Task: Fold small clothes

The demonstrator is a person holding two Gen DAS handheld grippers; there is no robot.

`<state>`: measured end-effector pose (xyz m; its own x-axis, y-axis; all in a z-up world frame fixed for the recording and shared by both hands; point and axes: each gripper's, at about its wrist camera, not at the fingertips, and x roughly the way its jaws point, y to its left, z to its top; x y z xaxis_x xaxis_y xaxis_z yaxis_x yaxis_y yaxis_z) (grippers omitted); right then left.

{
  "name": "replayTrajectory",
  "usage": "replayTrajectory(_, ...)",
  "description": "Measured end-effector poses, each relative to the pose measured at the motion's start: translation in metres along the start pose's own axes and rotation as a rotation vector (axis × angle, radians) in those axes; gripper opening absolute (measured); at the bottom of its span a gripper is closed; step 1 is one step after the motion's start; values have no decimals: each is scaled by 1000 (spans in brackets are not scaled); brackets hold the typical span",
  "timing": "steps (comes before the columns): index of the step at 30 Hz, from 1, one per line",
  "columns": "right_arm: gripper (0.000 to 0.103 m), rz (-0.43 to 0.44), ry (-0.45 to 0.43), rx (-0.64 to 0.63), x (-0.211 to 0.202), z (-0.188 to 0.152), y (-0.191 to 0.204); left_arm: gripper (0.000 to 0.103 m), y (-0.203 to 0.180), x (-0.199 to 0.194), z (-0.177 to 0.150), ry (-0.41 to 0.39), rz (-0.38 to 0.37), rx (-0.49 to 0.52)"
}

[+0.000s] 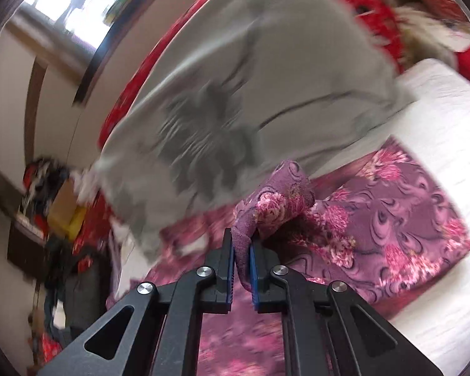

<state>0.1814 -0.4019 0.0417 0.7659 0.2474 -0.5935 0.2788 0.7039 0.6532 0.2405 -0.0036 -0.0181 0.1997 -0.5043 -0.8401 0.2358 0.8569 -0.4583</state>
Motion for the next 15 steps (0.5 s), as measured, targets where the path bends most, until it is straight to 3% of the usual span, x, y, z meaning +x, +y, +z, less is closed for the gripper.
replayTrajectory(7,8,70,140,-145,65,-52,91,65,15,-23,1,-33,-15,-27)
replayTrajectory(12,22,75,277,-167,103,-113,116,65,18,-25,-3,-29,-39,-54)
replayTrajectory(15,27,76,407,-154,115,-148,116,65,12,-17,-4,-5,-51,-49)
